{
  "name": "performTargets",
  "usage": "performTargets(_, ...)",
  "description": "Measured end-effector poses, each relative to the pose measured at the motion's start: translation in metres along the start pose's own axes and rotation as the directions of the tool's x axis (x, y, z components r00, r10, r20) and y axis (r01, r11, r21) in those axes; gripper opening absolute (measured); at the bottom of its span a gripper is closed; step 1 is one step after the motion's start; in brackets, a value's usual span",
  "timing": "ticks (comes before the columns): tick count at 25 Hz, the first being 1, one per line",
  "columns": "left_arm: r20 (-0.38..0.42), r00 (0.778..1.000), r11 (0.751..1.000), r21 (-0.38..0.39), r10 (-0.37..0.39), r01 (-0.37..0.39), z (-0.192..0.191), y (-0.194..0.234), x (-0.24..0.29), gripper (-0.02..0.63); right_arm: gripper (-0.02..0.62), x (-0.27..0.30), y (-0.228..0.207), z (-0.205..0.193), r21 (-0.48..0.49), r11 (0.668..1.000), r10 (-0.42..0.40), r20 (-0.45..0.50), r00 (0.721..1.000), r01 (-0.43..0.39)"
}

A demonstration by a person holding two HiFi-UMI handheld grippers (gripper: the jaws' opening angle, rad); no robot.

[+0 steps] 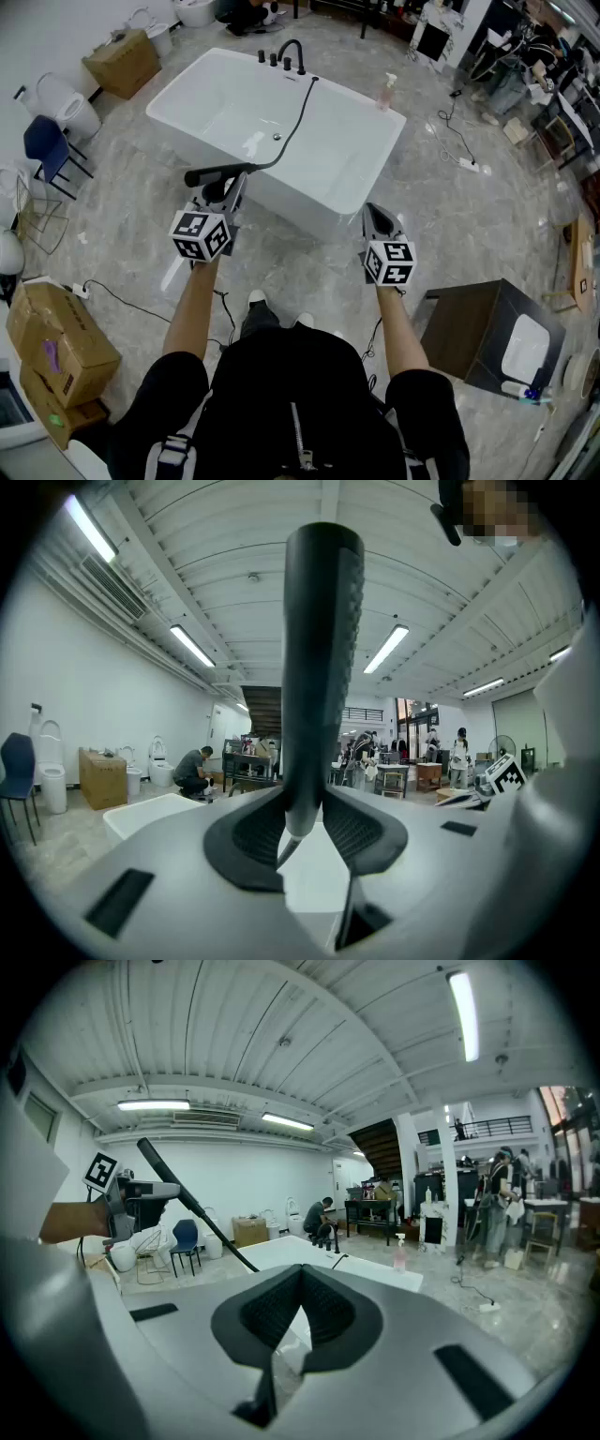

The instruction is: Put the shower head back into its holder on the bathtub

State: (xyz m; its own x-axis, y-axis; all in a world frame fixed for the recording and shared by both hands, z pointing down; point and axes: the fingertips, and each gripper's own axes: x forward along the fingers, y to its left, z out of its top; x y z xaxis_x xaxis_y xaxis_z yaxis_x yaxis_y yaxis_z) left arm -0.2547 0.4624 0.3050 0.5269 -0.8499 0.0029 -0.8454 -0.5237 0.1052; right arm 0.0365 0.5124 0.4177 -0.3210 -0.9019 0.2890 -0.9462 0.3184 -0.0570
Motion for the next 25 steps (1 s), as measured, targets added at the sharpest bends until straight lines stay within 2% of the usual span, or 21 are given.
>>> performTargets(11,0.033,0.999,1.000,0.000,0.000,0.000,0.008,-0.005,-0.001,0.141,0.008,-0.003,-0.003,-0.011,0.030,1.000,0.008,-0.005,1.000,-0.007)
performTargets(19,0.068,0.998,1.000,0.031,-0.005,0.003,0.023,-0.015,-0.004,0.141,0.008,-0.010,-0.002,-0.020,0.044,0.999,0.019,-0.008,1.000,-0.019)
performTargets(25,0.085,0.996,1.000,0.029,0.009,-0.012,0.032,-0.006,-0.006,0.140,0.008,-0.007,0.000,-0.024,0.057,0.998,0.024,-0.017,1.000,-0.023)
